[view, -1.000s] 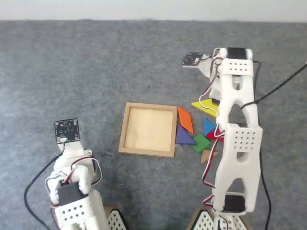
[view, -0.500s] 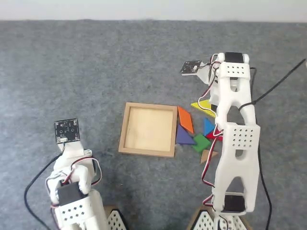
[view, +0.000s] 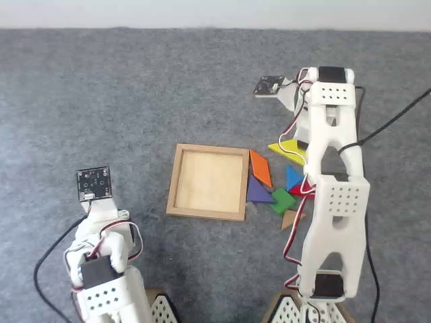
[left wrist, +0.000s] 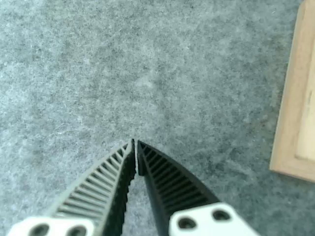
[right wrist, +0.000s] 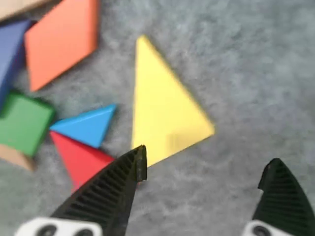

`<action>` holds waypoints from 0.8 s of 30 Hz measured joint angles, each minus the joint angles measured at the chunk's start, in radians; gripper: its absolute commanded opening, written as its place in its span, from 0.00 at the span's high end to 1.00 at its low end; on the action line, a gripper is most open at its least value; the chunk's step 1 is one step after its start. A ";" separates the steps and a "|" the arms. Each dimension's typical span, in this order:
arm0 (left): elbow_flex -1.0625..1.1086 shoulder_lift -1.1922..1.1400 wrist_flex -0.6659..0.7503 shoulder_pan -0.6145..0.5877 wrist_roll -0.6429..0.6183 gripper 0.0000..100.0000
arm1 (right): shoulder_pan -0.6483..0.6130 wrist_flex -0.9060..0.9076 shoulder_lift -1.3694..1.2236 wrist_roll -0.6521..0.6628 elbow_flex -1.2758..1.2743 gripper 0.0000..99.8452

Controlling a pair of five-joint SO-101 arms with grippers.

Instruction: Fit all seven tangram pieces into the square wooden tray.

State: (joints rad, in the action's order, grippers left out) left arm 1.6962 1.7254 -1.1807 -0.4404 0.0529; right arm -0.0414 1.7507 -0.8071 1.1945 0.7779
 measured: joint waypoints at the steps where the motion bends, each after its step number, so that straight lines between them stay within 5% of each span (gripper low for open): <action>1: 0.000 0.000 0.000 0.000 0.000 0.99 | 0.000 0.000 0.031 0.000 -0.049 0.63; 7: 0.000 0.000 0.000 0.000 0.000 0.99 | -0.008 -0.041 0.278 0.000 -0.368 0.63; 15: 0.000 0.000 0.000 0.000 0.000 0.99 | -0.020 -0.445 0.552 -0.018 -0.905 0.63; 24: 0.000 0.000 0.000 0.000 0.000 0.99 | -0.054 -0.605 0.511 -0.184 -0.947 0.63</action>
State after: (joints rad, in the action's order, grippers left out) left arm 1.6962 1.7254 -1.1807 -0.4404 0.0529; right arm -0.0951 1.1462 -0.2961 1.0104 -0.1688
